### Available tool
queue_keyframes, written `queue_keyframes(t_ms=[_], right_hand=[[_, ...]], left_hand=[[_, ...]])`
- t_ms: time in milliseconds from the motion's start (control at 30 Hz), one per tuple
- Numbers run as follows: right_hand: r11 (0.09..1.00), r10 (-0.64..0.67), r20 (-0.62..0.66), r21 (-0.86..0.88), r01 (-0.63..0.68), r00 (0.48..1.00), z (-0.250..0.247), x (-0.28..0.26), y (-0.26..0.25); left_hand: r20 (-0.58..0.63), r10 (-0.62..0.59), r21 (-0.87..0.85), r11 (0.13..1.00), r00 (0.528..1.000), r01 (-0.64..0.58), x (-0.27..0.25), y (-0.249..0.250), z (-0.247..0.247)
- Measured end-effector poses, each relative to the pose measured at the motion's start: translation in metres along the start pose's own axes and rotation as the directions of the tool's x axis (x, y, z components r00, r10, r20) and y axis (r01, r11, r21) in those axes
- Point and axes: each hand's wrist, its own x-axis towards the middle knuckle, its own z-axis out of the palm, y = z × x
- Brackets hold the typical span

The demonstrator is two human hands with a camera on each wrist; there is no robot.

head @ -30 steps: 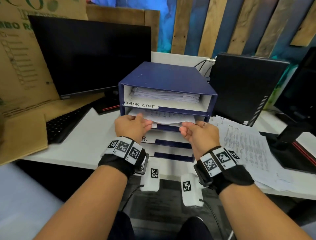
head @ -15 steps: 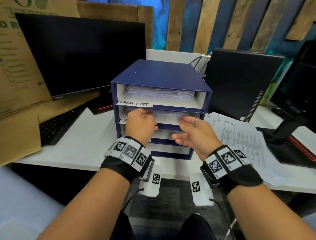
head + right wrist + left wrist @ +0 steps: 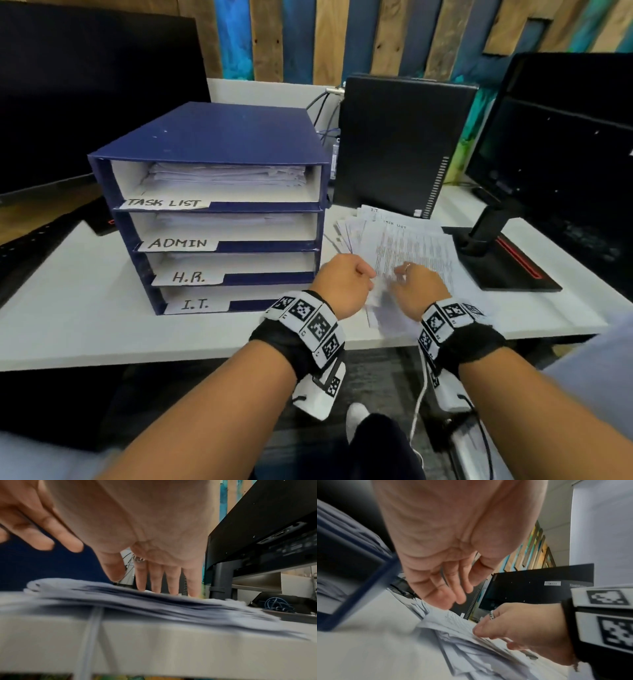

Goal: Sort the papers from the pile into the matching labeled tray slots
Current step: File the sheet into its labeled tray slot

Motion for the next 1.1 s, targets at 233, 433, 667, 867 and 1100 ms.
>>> queue_keyframes(t_ms=[233, 433, 667, 867, 1100], right_hand=[[0.99, -0.016, -0.04, -0.143, 0.01, 0.999, -0.01, 0.0, 0.043], [0.989, 0.079, 0.115, -0.133, -0.064, 0.99, -0.024, 0.005, 0.061], [0.996, -0.037, 0.219, -0.076, 0.055, 0.975, -0.033, 0.001, 0.067], [0.997, 0.062, 0.016, 0.037, -0.062, 0.998, -0.039, 0.012, 0.08], [0.977, 0.131, 0.178, -0.19, -0.097, 0.975, -0.045, 0.02, 0.088]], left_hand=[[0.037, -0.106, 0.387, 0.918, 0.994, 0.084, 0.047, 0.007, 0.026], [0.049, -0.244, 0.389, 0.898, 0.969, 0.206, 0.075, 0.005, 0.04], [-0.134, -0.309, 0.261, 0.906, 0.942, 0.334, 0.092, -0.007, 0.035], [-0.027, -0.233, 0.384, 0.895, 0.972, 0.225, 0.097, -0.021, 0.032], [0.069, -0.217, 0.46, 0.873, 0.974, 0.162, 0.108, -0.021, 0.027]])
